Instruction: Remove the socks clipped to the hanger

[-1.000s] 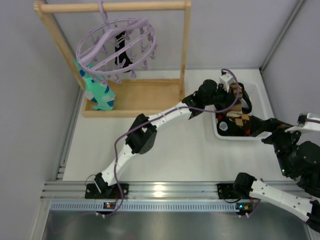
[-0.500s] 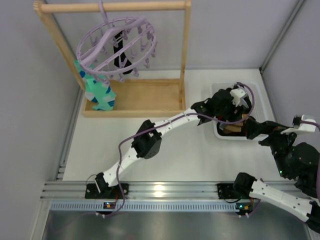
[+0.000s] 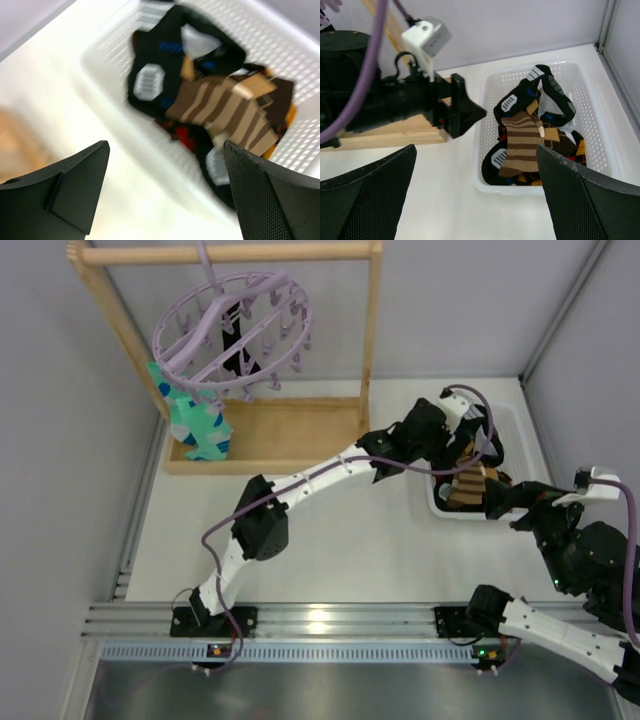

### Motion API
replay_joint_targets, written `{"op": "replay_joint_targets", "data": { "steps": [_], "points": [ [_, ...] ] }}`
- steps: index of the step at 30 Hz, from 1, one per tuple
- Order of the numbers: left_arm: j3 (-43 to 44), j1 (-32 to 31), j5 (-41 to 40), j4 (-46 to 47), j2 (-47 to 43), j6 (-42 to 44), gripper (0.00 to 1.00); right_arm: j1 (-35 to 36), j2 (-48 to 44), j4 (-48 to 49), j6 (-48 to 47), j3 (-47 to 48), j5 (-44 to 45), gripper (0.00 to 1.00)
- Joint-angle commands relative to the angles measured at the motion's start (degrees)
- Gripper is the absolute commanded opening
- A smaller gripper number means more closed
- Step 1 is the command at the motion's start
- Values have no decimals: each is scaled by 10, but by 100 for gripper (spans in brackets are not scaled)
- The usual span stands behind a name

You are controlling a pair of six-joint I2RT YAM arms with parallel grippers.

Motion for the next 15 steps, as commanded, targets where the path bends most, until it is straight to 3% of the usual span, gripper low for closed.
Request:
{"op": "replay_joint_targets", "data": {
  "steps": [1,8,11,15],
  "points": [
    [-107,0,-142,6,-147,-34,98,3,2,37,-11,0,-13,99],
    [-403,2,-331,0,-372,-101,98,3,47,99,-40,-8,-59,99],
    [-512,9,-360,-51,-479,-171,98,3,92,122,-39,-7,-71,99],
    [-589,15,-388,-148,-580,-225,98,3,151,176,-39,-24,-116,100]
  ]
}}
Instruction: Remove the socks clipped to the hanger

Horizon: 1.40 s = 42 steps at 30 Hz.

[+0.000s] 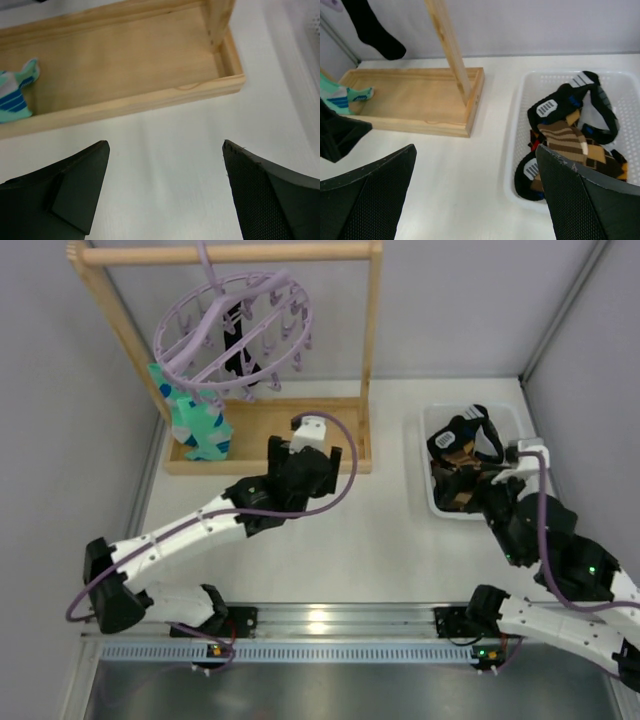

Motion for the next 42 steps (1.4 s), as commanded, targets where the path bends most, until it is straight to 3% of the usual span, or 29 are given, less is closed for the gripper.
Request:
{"op": "replay_joint_targets", "data": {
  "steps": [1,3,4,6,7,10,15,18,22,26,29,32,34,36,42],
  "points": [
    [-45,9,-66,-108,-83,-80,98,3,61,101,-9,-15,-60,99],
    [-60,29,-47,-170,-106,-101,98,2,105,129,-9,-26,-82,100],
    [-66,84,11,-182,-127,-95,98,1,118,149,-7,-33,-112,100],
    [-94,157,39,-185,-156,-73,98,-4,153,217,-9,-59,-135,99],
    [-101,213,44,-185,-191,-67,98,-5,163,235,-9,-66,-147,99],
    [-116,262,20,-187,-247,-51,98,-22,219,274,5,-71,-209,100],
    [-108,288,-15,-194,-333,-59,98,-46,361,486,-9,-100,-340,99],
    [-105,293,-78,-195,-360,-54,99,-43,466,540,2,-64,-379,99],
    [-94,293,-101,-191,-374,-64,99,-10,573,625,-21,4,-376,99],
    [-90,293,-79,-128,-378,-24,98,17,673,627,-18,77,-344,99],
    [-99,309,12,-84,-371,7,99,18,686,666,-2,71,-345,99],
    [-108,375,148,-45,-354,15,99,18,686,713,-14,50,-383,100],
    [-99,455,213,-41,-342,6,98,18,705,707,-14,68,-392,99],
    [-94,509,229,-37,-326,-12,99,18,721,691,-16,89,-394,99],
    [-126,624,442,98,-320,14,99,17,727,676,-41,76,-454,99]
  ]
}}
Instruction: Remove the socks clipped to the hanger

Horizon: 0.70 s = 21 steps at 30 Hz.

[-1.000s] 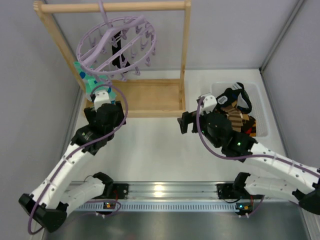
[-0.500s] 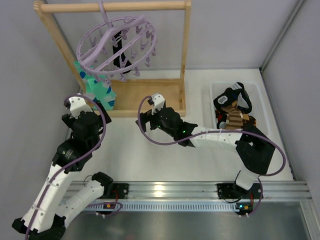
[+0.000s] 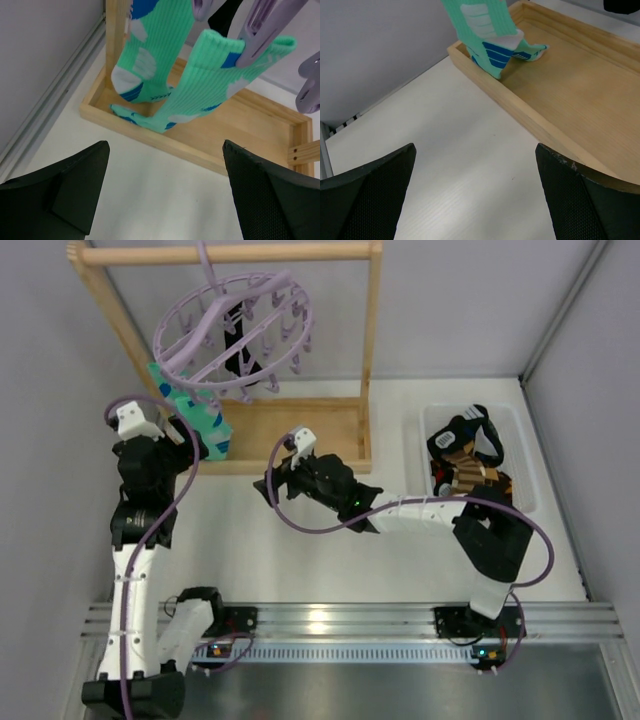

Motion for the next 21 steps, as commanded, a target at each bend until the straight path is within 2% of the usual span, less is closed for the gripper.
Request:
{"op": "replay_joint_targets", "data": {
  "steps": [1,4,7,9,15,20,21],
  "points": [
    [-15,51,164,129,-16,25,98,3,-9,14,-32,-4,-56,99],
    [-11,58,135,128,-34,9,99,-2,1,-6,-41,-3,-57,99],
    [-20,58,37,86,-84,-21,98,-6,43,7,-35,31,-43,99],
    [-18,58,-17,56,-119,-23,99,-4,77,-2,-35,92,-33,99],
    [20,58,-36,-5,-148,10,99,8,203,25,-35,249,59,100],
    [-2,37,-36,-16,-180,3,99,35,314,26,-62,387,125,99],
    [-8,34,-41,-18,-183,-3,98,45,331,14,-67,442,146,99]
  ]
}}
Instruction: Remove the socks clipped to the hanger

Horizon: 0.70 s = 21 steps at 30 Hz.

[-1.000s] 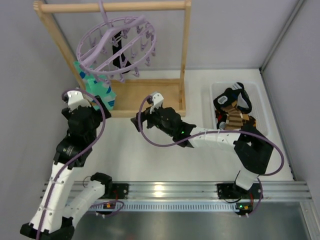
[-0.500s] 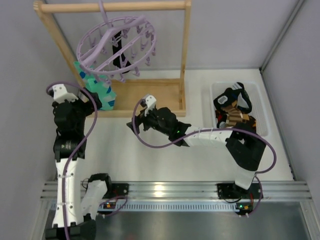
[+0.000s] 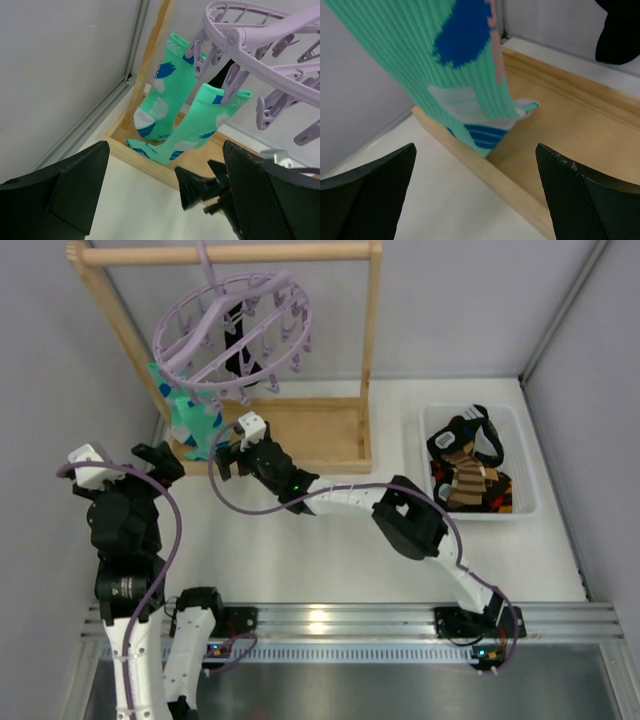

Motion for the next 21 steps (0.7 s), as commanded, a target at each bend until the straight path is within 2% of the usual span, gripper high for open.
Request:
{"op": "replay_joint_targets", "data": {
  "steps": [1,3,9,14,21],
  "points": [
    [-26,-16,-22,-21,-22,-4,99,39,69,3,-23,132,73,99],
    [-38,-29,-29,-21,-29,-2,99,49,103,-30,-19,216,105,99],
    [-56,-53,-82,-21,-54,6,98,71,168,-15,-6,291,207,99],
    [-68,-82,-101,-21,-78,-6,98,71,217,-44,-13,375,270,99],
    [-97,-96,-83,-20,-89,-20,98,43,245,-17,-5,434,264,99]
  ]
}}
